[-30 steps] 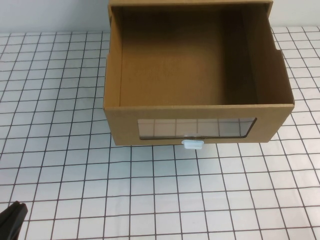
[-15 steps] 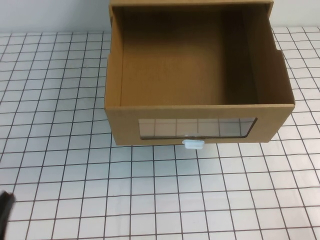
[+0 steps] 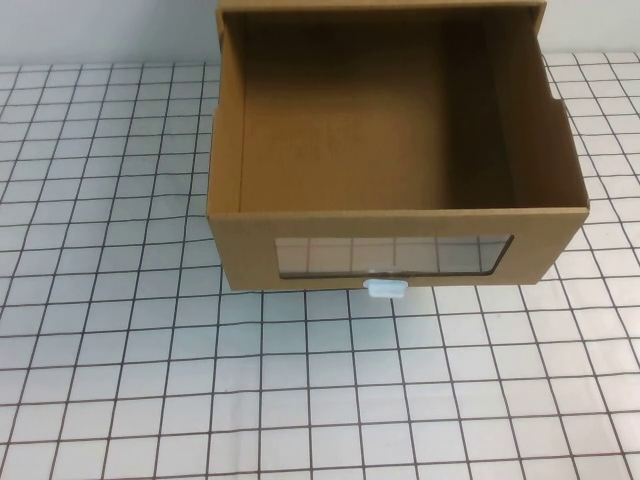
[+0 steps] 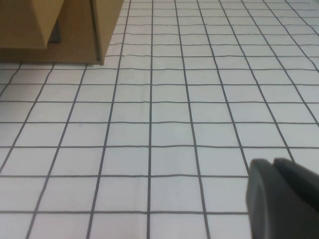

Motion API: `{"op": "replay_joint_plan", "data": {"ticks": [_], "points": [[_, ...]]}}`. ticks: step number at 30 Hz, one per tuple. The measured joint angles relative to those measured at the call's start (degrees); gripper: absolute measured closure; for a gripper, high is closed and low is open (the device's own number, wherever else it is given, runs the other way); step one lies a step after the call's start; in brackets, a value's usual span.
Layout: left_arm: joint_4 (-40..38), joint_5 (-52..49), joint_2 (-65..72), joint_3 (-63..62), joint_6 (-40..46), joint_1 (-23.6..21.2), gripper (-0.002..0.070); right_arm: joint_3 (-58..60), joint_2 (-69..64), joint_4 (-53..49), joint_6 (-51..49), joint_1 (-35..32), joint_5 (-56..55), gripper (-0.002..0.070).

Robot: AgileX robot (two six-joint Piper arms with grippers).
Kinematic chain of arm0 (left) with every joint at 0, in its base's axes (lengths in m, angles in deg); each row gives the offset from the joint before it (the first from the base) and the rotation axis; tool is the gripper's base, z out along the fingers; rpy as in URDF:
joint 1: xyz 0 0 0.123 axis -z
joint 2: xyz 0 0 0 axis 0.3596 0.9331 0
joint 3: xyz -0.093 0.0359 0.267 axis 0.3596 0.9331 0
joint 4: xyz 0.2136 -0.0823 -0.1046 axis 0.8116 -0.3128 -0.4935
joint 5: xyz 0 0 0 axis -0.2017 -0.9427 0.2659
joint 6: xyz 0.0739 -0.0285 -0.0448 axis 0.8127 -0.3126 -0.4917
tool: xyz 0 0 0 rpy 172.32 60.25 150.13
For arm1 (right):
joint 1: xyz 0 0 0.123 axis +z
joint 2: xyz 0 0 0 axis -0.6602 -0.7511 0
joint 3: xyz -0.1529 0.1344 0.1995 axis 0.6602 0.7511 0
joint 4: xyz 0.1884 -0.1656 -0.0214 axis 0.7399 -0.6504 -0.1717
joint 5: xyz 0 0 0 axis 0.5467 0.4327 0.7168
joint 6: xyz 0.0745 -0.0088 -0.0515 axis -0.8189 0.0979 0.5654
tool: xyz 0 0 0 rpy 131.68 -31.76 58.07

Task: Open the shoe box
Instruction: 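Pull the top drawer of the cardboard box fully open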

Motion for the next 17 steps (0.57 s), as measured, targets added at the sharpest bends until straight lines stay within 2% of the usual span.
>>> {"op": "replay_joint_plan", "data": {"ticks": [6,17], "points": [[0.37,-12.27,0.0,0.0,-0.97,0.0,0.0678,0.0,0.0,0.0,0.0,0.0,0.0,0.0689],[0.59,-13.07,-0.1,0.0,-1.19,0.0,0.0678,0.0,0.0,0.26,0.0,0.0,0.0,0.0689]]}}
